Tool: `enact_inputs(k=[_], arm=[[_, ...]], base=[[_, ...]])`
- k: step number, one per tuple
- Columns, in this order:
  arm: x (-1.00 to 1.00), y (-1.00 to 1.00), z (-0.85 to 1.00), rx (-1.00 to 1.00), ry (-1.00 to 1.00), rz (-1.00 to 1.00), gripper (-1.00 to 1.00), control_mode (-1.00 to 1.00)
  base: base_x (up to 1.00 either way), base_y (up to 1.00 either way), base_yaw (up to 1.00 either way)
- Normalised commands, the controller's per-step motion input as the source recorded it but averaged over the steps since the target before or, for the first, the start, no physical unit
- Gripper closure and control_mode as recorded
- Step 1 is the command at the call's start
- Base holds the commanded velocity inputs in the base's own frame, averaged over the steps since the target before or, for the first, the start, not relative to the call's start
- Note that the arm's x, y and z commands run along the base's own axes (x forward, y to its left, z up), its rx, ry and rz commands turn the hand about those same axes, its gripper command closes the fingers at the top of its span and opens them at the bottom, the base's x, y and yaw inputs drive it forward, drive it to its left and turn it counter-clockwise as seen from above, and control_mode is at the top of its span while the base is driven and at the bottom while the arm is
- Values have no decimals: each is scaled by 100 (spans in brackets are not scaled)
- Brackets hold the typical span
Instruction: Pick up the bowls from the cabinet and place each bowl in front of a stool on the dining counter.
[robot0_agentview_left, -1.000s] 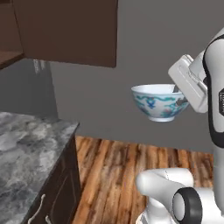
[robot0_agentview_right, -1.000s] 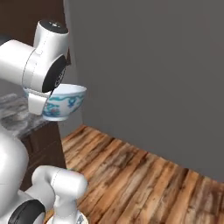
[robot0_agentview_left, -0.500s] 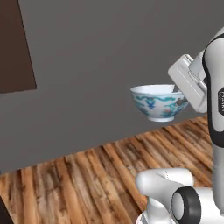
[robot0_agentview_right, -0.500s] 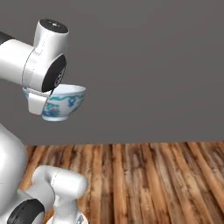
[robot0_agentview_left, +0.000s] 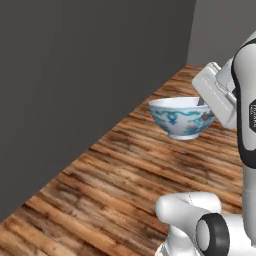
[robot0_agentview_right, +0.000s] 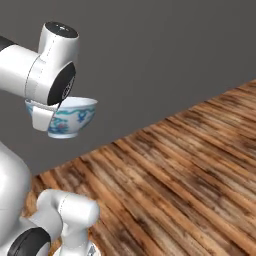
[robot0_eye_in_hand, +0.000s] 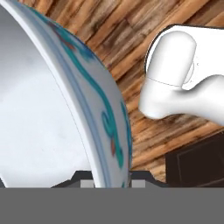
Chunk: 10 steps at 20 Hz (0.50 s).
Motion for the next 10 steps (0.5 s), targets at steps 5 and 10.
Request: enact_inputs(k=[5,10], arm=[[0,0,0,0,0,0,100,100],[0,0,0,0,0,0,100,100]], base=[[7,6,-91],[56,45,-76]])
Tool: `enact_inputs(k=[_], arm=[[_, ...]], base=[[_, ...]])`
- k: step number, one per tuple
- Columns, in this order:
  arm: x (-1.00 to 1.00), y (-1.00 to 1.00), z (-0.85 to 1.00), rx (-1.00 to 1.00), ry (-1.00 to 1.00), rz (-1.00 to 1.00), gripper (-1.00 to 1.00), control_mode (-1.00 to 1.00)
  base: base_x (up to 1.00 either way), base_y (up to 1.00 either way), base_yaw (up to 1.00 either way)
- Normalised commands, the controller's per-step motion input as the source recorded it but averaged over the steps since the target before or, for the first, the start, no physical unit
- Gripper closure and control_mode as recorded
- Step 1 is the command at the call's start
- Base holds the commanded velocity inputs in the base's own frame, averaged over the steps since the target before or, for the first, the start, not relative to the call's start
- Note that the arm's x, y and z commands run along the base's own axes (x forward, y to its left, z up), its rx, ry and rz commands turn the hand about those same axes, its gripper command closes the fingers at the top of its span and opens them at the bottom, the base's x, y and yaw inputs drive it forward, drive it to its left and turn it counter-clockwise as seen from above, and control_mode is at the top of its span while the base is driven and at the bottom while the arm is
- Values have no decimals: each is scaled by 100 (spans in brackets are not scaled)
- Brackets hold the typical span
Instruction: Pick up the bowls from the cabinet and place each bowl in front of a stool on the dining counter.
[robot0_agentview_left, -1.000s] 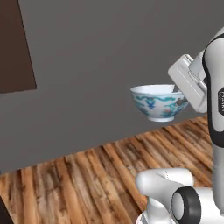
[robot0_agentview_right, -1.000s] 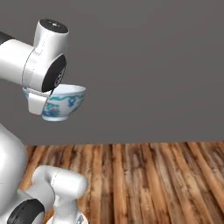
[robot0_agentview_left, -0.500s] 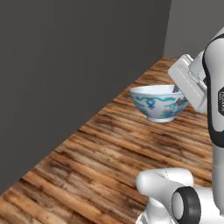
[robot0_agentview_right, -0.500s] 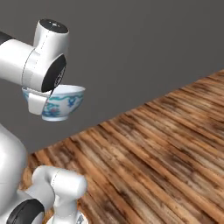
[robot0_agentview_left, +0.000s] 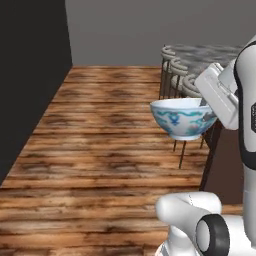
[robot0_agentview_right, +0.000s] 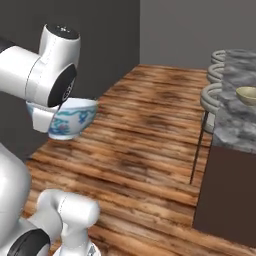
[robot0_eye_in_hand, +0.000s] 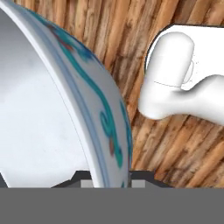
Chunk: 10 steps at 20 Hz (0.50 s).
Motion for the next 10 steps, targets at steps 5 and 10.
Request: enact_inputs(k=[5,10], arm=[[0,0,0,0,0,0,100,100],[0,0,0,0,0,0,100,100]], base=[[100,80,-54],[100,96,-50]])
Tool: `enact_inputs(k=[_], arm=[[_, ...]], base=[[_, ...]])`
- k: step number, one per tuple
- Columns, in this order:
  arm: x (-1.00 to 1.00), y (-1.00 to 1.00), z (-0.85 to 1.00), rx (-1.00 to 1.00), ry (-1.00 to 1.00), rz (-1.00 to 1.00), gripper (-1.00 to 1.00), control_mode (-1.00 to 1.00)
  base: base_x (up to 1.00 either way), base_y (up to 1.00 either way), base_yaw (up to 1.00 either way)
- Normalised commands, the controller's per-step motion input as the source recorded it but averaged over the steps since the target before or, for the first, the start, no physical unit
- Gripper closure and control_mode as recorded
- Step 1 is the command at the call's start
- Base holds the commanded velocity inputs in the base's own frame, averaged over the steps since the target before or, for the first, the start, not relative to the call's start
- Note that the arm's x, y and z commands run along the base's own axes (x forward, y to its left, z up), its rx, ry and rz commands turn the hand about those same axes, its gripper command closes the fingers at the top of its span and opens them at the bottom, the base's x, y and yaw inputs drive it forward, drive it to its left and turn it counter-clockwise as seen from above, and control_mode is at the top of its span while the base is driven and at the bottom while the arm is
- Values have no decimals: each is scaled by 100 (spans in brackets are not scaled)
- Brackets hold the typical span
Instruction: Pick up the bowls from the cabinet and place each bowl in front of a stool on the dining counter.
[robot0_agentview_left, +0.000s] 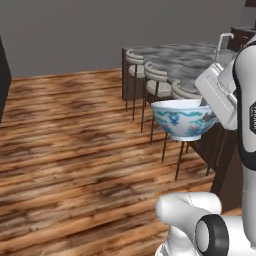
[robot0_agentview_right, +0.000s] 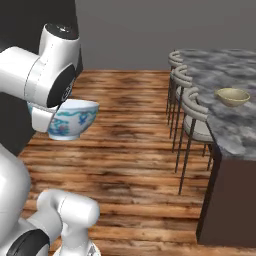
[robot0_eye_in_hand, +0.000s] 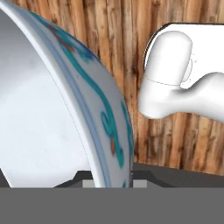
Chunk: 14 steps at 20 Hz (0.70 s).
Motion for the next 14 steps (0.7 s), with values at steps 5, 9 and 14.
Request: enact_inputs(k=[5,9,14], arm=[[0,0,0,0,0,0,100,100],[0,0,0,0,0,0,100,100],[0,0,0,0,0,0,100,100]], base=[[94,100,-50],[87,99,-49],[79,95,-51]])
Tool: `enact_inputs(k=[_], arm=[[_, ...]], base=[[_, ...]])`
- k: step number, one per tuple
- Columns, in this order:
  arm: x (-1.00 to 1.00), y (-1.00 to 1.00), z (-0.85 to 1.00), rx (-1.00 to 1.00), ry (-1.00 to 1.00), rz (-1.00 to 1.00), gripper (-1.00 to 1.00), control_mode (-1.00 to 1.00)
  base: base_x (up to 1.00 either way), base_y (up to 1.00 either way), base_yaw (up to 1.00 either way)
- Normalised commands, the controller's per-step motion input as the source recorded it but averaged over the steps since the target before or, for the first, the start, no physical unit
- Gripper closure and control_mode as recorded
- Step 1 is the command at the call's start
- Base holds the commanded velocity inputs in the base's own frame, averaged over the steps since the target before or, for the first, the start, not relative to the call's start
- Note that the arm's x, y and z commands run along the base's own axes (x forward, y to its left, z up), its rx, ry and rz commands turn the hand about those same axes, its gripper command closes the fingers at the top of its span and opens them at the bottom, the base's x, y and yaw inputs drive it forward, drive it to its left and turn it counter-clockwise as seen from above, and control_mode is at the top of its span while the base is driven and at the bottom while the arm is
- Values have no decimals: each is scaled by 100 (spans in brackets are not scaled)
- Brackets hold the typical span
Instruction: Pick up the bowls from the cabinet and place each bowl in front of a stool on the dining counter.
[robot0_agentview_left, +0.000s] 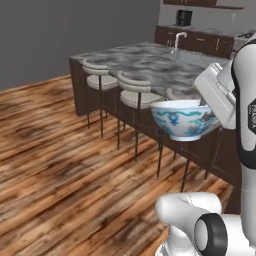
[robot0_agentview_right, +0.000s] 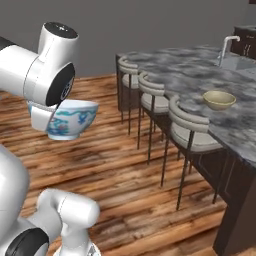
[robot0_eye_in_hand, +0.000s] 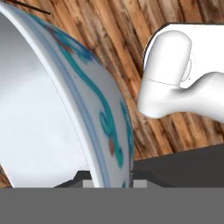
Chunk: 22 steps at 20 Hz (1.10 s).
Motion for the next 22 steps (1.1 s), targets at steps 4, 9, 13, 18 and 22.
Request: enact_inputs(k=[4,9,13,18,22], arm=[[0,0,0,0,0,0,100,100],[0,0,0,0,0,0,100,100],[0,0,0,0,0,0,100,100],[0,0,0,0,0,0,100,100],[0,0,0,0,0,0,100,100]], base=[[77,92,-51],[72,90,-51],[69,85,-50],[67,88,-50],[65,88,-49]])
